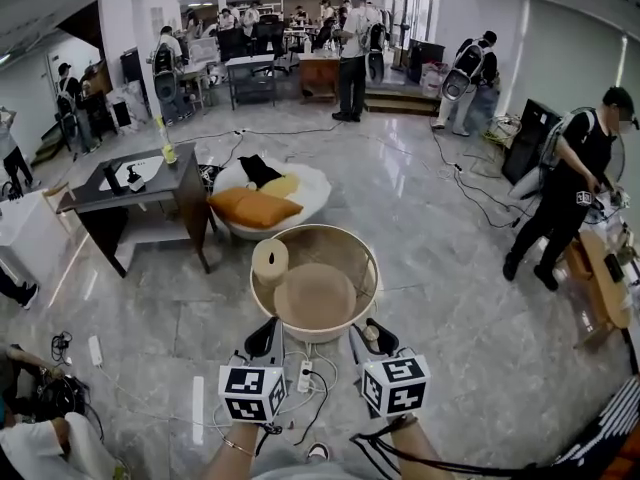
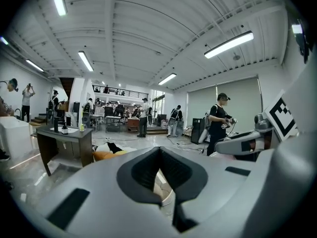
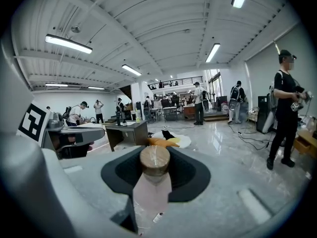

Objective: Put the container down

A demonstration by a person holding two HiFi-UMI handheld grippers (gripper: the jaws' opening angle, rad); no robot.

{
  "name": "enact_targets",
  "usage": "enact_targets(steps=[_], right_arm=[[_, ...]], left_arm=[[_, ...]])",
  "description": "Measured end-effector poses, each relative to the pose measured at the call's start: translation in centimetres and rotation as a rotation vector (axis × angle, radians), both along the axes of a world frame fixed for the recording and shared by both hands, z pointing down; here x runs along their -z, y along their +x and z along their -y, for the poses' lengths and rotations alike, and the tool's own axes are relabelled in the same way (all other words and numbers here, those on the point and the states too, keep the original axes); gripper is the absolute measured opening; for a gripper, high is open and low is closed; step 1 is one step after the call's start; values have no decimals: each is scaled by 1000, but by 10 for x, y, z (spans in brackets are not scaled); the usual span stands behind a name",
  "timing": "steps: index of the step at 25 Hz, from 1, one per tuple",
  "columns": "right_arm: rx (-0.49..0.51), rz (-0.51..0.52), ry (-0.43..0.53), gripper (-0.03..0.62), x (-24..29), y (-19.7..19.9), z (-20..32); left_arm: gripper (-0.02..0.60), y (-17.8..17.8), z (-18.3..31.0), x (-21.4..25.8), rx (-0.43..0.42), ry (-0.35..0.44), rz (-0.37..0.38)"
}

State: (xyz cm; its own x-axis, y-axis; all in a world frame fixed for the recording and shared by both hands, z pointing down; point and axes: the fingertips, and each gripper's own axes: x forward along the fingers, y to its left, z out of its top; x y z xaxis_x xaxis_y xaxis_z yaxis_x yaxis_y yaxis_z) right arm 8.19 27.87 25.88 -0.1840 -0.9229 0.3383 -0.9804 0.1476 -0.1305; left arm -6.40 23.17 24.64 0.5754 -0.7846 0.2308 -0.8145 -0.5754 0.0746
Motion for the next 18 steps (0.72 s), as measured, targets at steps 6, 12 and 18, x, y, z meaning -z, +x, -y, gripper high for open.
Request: enact_targets(steps=[6,12,18], right_arm=[[0,32,-1,130,-7,13,7],[-6,28,-18,130,-15,20,20],[-37,9,-11,130,-18,31,48]], left_arm=[[-8,17,1,-1,-12,15,39],[-8,26,18,-10,-22,4,42],[-8,39,51,-15,-54,15,24]])
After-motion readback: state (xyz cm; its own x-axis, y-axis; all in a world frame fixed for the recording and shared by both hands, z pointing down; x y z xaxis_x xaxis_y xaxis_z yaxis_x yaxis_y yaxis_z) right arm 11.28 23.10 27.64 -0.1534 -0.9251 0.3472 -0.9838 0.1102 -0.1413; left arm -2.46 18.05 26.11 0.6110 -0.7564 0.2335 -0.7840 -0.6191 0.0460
